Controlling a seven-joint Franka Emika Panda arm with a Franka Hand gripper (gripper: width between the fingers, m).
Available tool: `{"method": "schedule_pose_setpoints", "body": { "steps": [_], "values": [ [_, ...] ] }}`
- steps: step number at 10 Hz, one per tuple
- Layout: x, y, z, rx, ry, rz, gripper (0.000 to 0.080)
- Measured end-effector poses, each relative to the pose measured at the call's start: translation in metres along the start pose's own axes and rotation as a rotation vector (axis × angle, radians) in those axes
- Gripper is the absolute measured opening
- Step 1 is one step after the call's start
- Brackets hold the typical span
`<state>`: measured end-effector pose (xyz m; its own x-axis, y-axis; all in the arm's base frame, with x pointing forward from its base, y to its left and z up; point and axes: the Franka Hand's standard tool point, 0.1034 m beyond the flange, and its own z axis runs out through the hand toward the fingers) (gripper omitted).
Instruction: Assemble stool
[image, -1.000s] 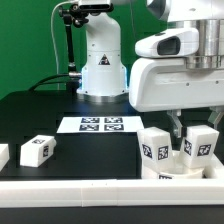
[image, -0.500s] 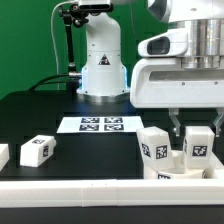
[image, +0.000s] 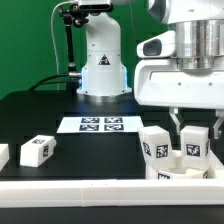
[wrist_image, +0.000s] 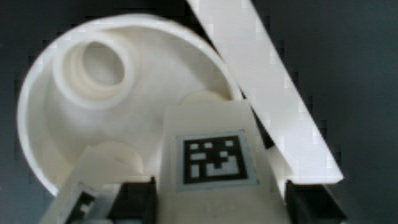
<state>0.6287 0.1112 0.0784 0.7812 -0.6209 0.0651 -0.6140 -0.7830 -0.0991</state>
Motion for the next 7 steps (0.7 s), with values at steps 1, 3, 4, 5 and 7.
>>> {"method": "schedule_pose_setpoints", "body": {
  "steps": [1, 3, 4, 5, 7],
  "values": [
    [-0.0017, -0.0011, 0.0005, 0.006, -0.001, 0.105, 0.0347],
    [-0.0038, -0.0034, 0.0007, 0.017, -0.008, 0.279, 0.0346],
    [-0.0051, -0.0045, 0.0008, 0.021, -0.013, 0.351, 0.0346],
    [-0.006, -0.0055, 0.0009, 0.026, -0.018, 0.426, 0.0346],
    [-0.0066, -0.0066, 0.0009, 0.037, -0.029, 0.576, 0.0346]
  ]
}}
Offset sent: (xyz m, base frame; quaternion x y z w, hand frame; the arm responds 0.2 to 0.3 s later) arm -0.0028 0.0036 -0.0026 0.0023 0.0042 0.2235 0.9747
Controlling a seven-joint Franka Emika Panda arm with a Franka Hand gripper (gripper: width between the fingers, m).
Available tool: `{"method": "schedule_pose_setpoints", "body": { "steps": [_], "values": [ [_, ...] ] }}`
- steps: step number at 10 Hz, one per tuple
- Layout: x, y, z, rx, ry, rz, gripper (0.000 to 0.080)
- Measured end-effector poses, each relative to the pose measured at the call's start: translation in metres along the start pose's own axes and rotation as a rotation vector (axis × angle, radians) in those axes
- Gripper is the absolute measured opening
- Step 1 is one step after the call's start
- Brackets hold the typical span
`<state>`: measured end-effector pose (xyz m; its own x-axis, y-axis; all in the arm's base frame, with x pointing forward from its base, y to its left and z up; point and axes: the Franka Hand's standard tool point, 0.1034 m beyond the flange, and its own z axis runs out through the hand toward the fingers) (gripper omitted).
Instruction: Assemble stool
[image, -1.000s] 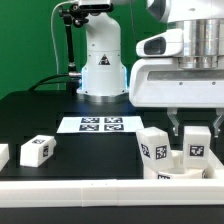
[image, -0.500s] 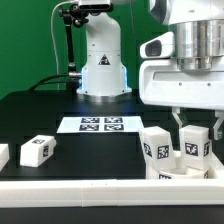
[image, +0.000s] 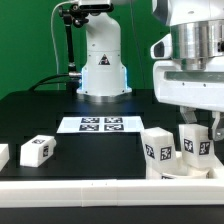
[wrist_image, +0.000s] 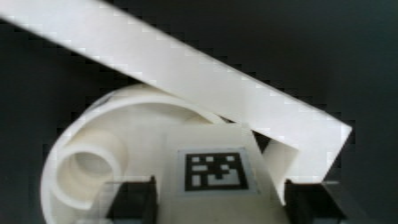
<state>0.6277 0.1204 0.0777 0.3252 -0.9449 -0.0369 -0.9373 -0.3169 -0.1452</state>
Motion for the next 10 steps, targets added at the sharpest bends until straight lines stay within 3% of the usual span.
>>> {"method": "schedule_pose_setpoints", "body": {
  "steps": [6, 10],
  "values": [
    [0.0053, -0.0012, 0.0009, 0.055, -0.067, 0.551, 0.0343],
    [0.0049, -0.0012, 0.0023, 0.054, -0.099, 0.811, 0.0343]
  ]
}}
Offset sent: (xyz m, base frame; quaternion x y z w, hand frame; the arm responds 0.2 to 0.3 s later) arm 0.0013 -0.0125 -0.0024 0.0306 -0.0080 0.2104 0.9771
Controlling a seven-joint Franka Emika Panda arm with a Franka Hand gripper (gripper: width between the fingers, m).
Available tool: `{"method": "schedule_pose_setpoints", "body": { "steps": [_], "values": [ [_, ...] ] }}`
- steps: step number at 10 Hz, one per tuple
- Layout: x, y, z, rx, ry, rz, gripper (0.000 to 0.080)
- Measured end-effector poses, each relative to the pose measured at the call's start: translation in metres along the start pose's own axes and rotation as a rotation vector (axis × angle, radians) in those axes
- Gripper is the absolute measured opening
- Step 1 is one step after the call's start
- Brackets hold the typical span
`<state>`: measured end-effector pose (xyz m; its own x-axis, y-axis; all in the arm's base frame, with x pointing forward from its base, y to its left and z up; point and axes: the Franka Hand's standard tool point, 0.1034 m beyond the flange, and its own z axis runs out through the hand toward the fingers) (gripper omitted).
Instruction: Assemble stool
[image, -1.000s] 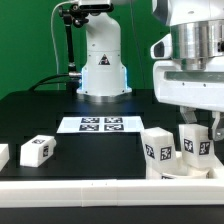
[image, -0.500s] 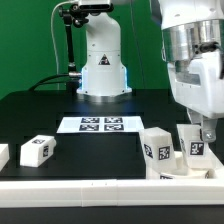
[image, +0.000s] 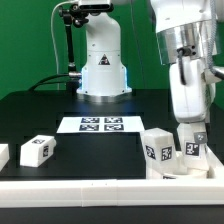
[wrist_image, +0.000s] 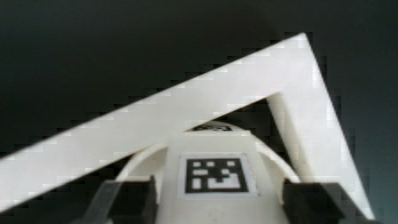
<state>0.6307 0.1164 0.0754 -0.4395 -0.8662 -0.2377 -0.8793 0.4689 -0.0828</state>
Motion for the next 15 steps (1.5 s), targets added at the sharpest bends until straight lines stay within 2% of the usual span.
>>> {"method": "schedule_pose_setpoints", "body": {
  "steps": [5, 6, 7, 8, 9, 11, 14, 15],
  "values": [
    [-0.001, 0.001, 0.0, -0.005, -0.007, 0.103, 0.0365],
    [-0.001, 0.0, -0.001, -0.005, -0.007, 0.083, 0.0551],
    [-0.002, -0.001, -0.003, -0.004, -0.011, 0.049, 0.0551],
    [-0.005, 0.0, -0.007, -0.01, -0.015, 0.036, 0.0632],
    [-0.01, 0.0, -0.013, -0.011, -0.024, 0.031, 0.0644],
    [-0.017, -0.006, -0.021, 0.022, -0.04, -0.021, 0.0649],
    [-0.015, -0.004, -0.018, 0.019, -0.032, -0.134, 0.0649],
    [-0.015, 0.001, -0.015, -0.002, -0.007, -0.281, 0.0649]
  ]
}}
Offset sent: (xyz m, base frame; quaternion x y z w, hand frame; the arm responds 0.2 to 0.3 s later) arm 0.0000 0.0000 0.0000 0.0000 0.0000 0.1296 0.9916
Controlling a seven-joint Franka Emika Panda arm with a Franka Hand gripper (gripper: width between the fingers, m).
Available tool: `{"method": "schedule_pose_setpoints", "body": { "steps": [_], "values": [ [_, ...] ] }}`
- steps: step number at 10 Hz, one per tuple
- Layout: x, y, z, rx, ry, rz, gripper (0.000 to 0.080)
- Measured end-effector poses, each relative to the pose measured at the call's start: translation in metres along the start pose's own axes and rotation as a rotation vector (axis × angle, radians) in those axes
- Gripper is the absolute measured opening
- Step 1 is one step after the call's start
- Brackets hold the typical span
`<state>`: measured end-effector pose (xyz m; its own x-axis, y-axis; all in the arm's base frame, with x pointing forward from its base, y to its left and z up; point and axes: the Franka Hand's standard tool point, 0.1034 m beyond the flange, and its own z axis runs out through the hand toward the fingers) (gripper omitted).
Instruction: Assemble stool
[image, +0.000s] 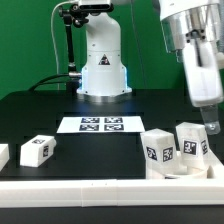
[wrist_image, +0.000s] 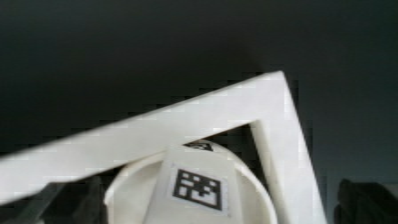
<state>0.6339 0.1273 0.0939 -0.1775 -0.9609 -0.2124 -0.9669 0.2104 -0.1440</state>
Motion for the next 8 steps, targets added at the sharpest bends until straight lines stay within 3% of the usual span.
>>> {"method": "schedule_pose_setpoints", "body": {
  "steps": [1, 3, 4, 8],
  "values": [
    [-0.001, 0.003, 0.0, -0.031, 0.016, -0.152, 0.0649],
    [-0.006, 0.003, -0.007, -0.124, 0.037, -0.508, 0.0649],
    [-0.01, 0.003, -0.009, -0.15, 0.03, -0.576, 0.0649],
    [-0.012, 0.001, -0.011, -0.143, 0.024, -0.848, 0.0649]
  ]
}}
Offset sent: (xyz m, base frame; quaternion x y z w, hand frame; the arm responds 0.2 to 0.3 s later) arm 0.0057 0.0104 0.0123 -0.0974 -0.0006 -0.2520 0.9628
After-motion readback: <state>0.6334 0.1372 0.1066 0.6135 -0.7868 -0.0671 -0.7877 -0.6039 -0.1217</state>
